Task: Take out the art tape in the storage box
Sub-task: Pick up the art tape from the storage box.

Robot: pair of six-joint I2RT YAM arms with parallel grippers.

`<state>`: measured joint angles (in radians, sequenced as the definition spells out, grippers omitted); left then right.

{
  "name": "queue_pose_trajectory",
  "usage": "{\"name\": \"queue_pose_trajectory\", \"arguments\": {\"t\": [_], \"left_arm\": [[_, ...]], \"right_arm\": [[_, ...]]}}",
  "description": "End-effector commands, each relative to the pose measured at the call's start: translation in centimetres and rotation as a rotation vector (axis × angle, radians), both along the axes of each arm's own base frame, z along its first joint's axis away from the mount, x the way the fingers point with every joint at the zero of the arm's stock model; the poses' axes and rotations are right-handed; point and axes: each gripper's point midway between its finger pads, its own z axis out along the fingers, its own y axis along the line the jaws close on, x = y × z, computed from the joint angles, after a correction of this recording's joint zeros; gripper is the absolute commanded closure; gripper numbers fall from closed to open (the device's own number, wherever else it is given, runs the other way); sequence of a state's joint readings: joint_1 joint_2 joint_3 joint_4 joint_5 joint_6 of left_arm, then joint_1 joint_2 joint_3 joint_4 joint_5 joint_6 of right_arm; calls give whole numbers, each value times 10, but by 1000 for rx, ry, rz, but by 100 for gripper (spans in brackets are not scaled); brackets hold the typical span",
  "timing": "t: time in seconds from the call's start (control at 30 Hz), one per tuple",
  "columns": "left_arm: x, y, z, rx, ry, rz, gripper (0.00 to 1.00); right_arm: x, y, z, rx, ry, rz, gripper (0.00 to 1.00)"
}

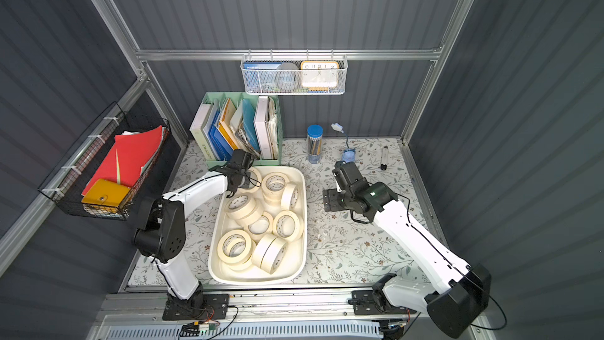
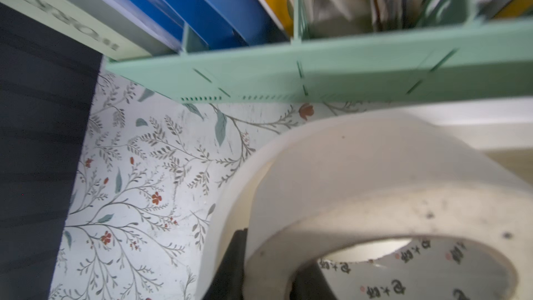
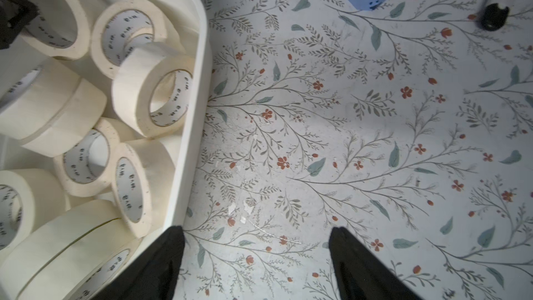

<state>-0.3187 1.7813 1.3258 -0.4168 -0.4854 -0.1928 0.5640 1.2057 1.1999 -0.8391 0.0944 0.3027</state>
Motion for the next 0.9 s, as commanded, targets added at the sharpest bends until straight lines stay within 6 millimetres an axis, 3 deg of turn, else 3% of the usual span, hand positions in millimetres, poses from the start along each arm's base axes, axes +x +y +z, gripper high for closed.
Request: {"name": "queue_pose_trajectory", "arguments": {"t": [0.0, 0.07, 0.27, 0.37, 0.6, 0.87], "left_arm": [[1, -9, 75, -30, -144, -18, 82], [1, -21, 91, -51, -157, -50, 82], [-12, -80, 97, -136, -88, -208, 82], [-19, -102, 100, -140, -67, -259, 82], [-32, -132, 102, -185, -31, -343, 82], [-45, -146, 107, -224, -17, -378, 83]], "right_arm": [[-4, 29, 17, 70, 6, 48, 18], [-3, 52, 24, 108, 12, 96, 19], [8, 117, 28, 147, 54, 196, 20], [17, 138, 28, 161, 61, 214, 21], [34, 154, 30, 182, 51, 198, 30], [56, 144, 21, 102, -7, 115, 34]]}}
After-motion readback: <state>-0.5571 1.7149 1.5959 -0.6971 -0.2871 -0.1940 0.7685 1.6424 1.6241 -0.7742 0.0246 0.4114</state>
